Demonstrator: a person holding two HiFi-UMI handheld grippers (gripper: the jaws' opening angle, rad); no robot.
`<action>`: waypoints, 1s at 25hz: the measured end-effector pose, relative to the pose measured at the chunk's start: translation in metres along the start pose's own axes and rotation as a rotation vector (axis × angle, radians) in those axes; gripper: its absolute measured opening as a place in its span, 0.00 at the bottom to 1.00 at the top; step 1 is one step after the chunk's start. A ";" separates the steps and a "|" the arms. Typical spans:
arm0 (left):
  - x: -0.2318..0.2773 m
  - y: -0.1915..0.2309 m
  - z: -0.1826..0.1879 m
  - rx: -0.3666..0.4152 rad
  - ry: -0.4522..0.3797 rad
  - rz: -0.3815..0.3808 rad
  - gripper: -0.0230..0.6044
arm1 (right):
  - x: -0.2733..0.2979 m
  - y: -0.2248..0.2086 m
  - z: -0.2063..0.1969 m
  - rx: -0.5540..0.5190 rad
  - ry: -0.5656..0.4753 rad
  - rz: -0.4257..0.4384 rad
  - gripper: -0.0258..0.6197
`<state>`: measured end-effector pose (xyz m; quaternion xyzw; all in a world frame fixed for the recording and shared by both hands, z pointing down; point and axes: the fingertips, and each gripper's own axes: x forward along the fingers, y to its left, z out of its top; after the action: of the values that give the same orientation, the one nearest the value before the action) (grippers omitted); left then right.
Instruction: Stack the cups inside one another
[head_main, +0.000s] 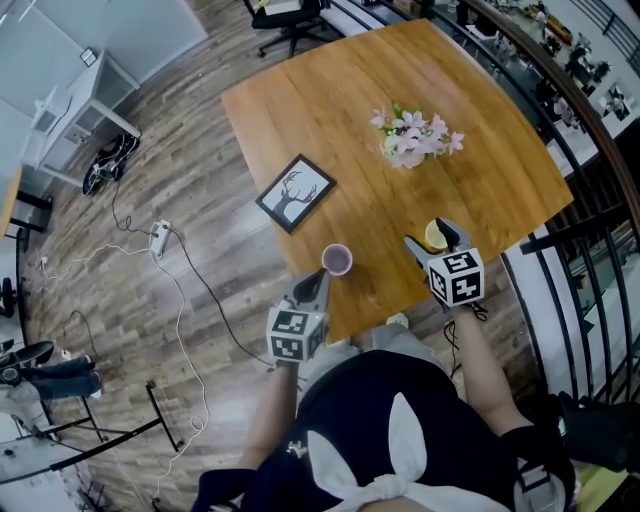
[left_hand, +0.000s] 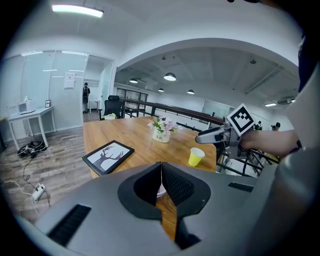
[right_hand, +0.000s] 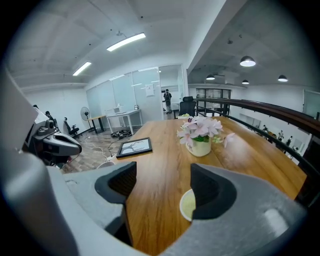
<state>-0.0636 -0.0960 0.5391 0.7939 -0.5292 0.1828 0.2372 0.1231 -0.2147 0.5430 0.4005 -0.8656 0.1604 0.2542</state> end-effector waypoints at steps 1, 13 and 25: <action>0.002 -0.001 0.001 0.001 0.001 -0.002 0.07 | 0.000 -0.005 -0.002 0.002 0.003 -0.007 0.56; 0.024 -0.012 0.007 -0.012 0.012 -0.001 0.07 | 0.003 -0.043 -0.023 0.013 0.053 -0.028 0.56; 0.042 -0.016 0.010 -0.032 0.025 0.017 0.07 | 0.020 -0.062 -0.050 -0.001 0.136 -0.031 0.56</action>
<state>-0.0330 -0.1279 0.5509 0.7830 -0.5359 0.1862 0.2550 0.1754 -0.2418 0.5997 0.4020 -0.8400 0.1829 0.3152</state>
